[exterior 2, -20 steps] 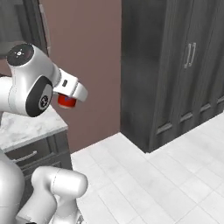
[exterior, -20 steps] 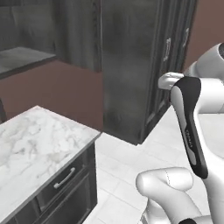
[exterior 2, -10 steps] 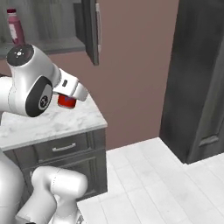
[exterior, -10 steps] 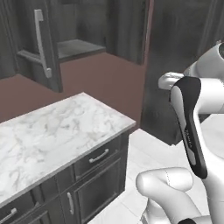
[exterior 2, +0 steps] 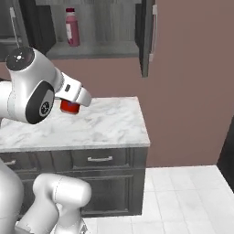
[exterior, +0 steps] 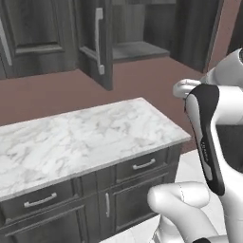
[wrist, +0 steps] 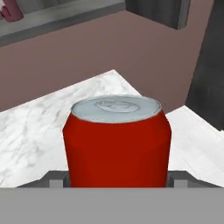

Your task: Pick the juice, can from the counter and place them in the open cabinet.

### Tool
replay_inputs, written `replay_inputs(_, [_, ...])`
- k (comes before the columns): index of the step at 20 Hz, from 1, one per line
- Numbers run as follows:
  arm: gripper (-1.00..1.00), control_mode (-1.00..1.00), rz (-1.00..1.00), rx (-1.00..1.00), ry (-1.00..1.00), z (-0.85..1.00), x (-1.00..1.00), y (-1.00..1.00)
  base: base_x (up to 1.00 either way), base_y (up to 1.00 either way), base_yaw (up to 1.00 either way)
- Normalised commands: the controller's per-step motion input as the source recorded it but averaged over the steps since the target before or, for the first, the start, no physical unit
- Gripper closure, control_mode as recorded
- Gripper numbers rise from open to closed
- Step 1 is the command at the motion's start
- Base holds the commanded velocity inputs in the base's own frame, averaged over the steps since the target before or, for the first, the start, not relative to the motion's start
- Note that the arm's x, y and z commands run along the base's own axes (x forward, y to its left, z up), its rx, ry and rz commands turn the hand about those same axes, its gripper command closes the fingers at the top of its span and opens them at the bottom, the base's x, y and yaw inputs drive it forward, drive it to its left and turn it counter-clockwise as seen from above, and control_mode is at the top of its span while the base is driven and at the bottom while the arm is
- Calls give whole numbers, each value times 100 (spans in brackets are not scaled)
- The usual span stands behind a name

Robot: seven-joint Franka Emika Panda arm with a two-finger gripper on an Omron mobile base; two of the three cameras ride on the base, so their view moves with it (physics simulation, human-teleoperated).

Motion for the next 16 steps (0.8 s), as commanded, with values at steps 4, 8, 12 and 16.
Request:
replay_inputs(4, [100, 100, 0, 0, 0, 0, 0, 0, 55, -23, 54])
replay_inputs(8, [100, 100, 0, 0, 0, 0, 0, 0, 34, -50, 51])
replay_inputs(12, [100, 100, 0, 0, 0, 0, 0, 0, 0, -61, 21])
replay_inputs(16, [100, 100, 0, 0, 0, 0, 0, 0, 0, -74, 15])
